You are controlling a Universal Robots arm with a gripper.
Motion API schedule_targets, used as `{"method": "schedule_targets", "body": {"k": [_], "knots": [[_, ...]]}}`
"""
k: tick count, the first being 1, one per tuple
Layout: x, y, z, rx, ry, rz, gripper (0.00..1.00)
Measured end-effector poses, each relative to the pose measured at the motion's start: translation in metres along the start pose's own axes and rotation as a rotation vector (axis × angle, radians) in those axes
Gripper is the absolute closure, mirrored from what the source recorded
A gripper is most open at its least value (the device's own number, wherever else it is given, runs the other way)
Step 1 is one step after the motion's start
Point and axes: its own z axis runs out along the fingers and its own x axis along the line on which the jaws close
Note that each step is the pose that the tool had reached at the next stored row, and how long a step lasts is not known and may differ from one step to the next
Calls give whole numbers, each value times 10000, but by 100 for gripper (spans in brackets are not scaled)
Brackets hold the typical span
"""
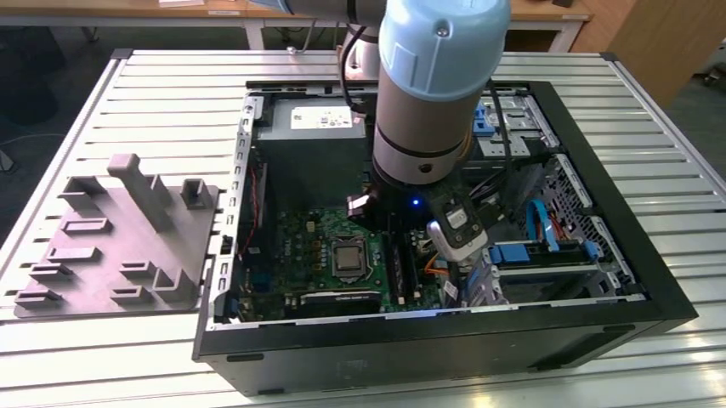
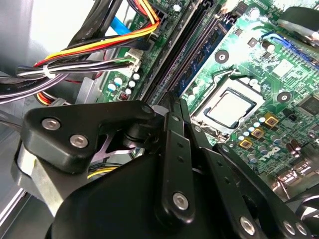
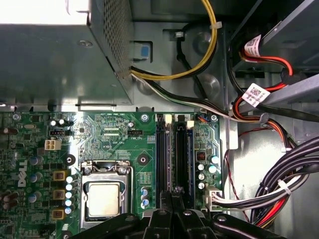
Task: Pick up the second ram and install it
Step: 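Insert the second ram into the second slot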
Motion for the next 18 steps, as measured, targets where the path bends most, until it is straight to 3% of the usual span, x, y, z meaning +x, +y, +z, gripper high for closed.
{"method": "schedule_targets", "body": {"k": [13,15,18], "knots": [[7,-17,1,-65,2,0,89],[6,-20,2,-147,3,3,89],[6,-24,4,-382,7,10,89]]}}
